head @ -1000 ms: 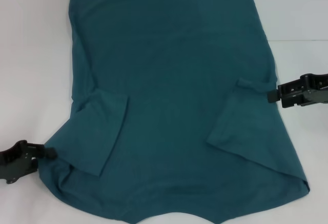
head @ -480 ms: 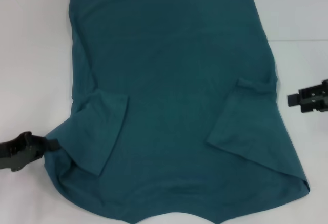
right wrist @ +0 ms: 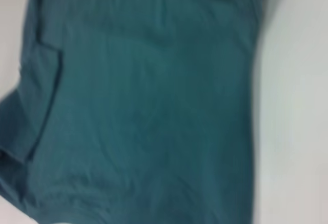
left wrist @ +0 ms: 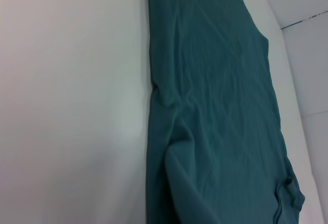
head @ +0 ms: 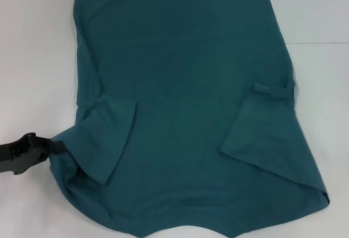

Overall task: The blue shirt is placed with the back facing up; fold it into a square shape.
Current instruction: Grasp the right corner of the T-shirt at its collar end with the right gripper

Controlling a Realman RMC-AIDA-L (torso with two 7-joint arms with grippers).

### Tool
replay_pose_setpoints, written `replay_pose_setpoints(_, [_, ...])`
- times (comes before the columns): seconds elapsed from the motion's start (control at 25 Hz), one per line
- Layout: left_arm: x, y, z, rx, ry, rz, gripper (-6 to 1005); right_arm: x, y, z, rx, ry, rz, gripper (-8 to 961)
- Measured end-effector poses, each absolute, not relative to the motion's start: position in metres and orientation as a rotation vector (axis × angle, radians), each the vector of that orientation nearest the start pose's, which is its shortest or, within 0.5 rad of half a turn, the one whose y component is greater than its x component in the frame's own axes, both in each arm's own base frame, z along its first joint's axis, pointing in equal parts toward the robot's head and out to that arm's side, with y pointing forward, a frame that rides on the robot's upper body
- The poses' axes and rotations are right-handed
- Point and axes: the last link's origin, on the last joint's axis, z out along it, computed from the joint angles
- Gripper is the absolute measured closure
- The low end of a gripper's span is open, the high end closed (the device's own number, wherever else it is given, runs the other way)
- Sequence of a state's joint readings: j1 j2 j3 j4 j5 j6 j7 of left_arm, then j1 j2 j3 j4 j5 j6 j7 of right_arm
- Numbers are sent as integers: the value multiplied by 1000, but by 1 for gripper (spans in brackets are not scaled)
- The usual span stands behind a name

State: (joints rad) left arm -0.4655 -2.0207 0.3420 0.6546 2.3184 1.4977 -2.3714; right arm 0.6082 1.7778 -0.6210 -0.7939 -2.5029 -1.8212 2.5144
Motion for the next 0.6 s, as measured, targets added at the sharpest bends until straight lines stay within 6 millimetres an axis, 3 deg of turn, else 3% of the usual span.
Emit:
replay_pose_setpoints(0.24, [-347,311,42,2210,2449,847,1001,319,324,123,-2266,1918,-62,358])
replay_pose_setpoints(0.6, [-348,310,42,2196,2455,856,1001,317,328,93,-2312,1859,-151,358])
